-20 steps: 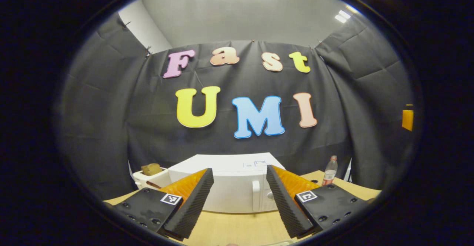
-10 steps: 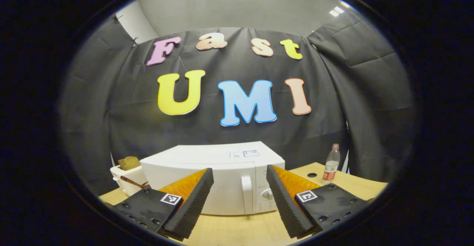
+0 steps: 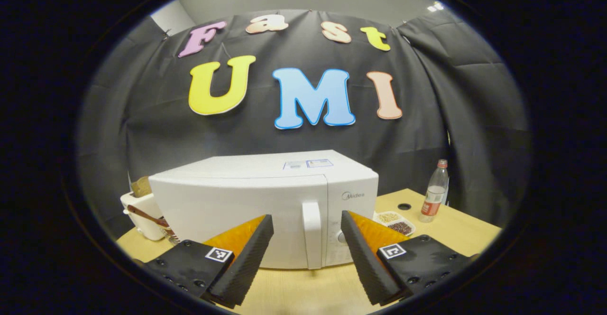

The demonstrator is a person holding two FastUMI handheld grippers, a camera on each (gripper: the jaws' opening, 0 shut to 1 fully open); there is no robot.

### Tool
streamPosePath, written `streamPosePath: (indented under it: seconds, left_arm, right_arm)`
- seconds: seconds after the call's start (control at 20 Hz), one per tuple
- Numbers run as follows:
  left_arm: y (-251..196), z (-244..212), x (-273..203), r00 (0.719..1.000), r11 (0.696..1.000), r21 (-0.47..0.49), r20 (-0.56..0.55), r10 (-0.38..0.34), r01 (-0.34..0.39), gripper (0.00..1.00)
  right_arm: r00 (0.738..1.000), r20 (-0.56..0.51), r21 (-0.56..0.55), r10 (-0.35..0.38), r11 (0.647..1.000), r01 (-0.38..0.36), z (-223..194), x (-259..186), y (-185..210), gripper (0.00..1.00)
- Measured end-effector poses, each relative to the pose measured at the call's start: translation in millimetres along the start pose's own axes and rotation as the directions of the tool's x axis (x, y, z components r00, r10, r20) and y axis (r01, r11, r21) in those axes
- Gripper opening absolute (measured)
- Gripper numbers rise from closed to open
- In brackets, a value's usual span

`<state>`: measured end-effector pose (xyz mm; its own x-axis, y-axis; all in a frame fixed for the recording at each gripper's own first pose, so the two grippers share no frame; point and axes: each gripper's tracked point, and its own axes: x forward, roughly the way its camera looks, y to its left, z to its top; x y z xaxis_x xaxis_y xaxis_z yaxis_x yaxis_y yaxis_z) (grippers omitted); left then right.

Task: Open the microwave oven with the left hand, put the food in, and close the microwave oven.

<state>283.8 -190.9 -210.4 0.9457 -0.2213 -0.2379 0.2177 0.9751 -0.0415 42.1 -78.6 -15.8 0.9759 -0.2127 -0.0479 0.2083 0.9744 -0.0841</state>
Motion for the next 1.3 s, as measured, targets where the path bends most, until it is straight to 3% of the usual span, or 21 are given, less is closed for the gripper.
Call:
streamPosePath:
  seconds: [0.2, 0.35, 0.65, 0.75, 0.9, 1.0, 1.2, 1.3]
  left_arm:
    - [-0.8, -23.8, 20.4, 0.999, 1.000, 0.008, -0.053, -0.007, 0.007, 0.93]
    - [-2.3, -35.1, 31.6, 0.997, 1.000, 0.009, -0.071, -0.010, 0.011, 0.67]
    - [-10.6, -30.1, 35.4, 0.998, 0.999, 0.031, -0.062, -0.024, 0.026, 0.52]
    - [-10.5, -32.6, 38.6, 0.998, 0.999, 0.023, -0.063, -0.023, 0.024, 0.37]
    - [-10.8, -31.1, 36.7, 0.996, 0.999, 0.016, -0.079, -0.037, 0.039, 0.31]
    - [-10.9, -31.7, 35.2, 0.996, 0.999, 0.033, -0.087, -0.027, 0.030, 0.21]
    - [-9.4, -40.6, 13.2, 0.992, 0.999, -0.039, -0.123, -0.022, 0.017, 0.16]
    - [-4.5, -33.1, -9.1, 0.997, 0.999, -0.007, -0.073, -0.035, 0.035, 0.14]
  right_arm:
    - [0.999, -0.015, -0.016, -0.037, 0.999, 0.036, -2.6, -6.9, -3.0, 0.96]
    - [0.997, -0.037, -0.014, -0.062, 0.998, 0.062, -9.5, -10.7, -5.7, 0.96]
    - [0.995, -0.033, -0.024, -0.099, 0.995, 0.099, -5.7, -19.3, -16.5, 0.96]
    - [0.994, -0.030, -0.021, -0.104, 0.994, 0.104, -4.9, -22.2, -19.1, 0.96]
    - [0.994, -0.025, -0.025, -0.105, 0.994, 0.105, -3.2, -25.2, -22.7, 0.96]
    - [0.994, -0.019, -0.018, -0.103, 0.995, 0.103, -1.0, -27.6, -24.0, 0.96]
    - [0.996, -0.002, -0.012, -0.086, 0.996, 0.086, 1.8, -31.2, -25.7, 0.96]
    - [0.998, 0.002, 0.021, -0.066, 0.998, 0.066, 1.9, -29.6, -23.2, 0.96]
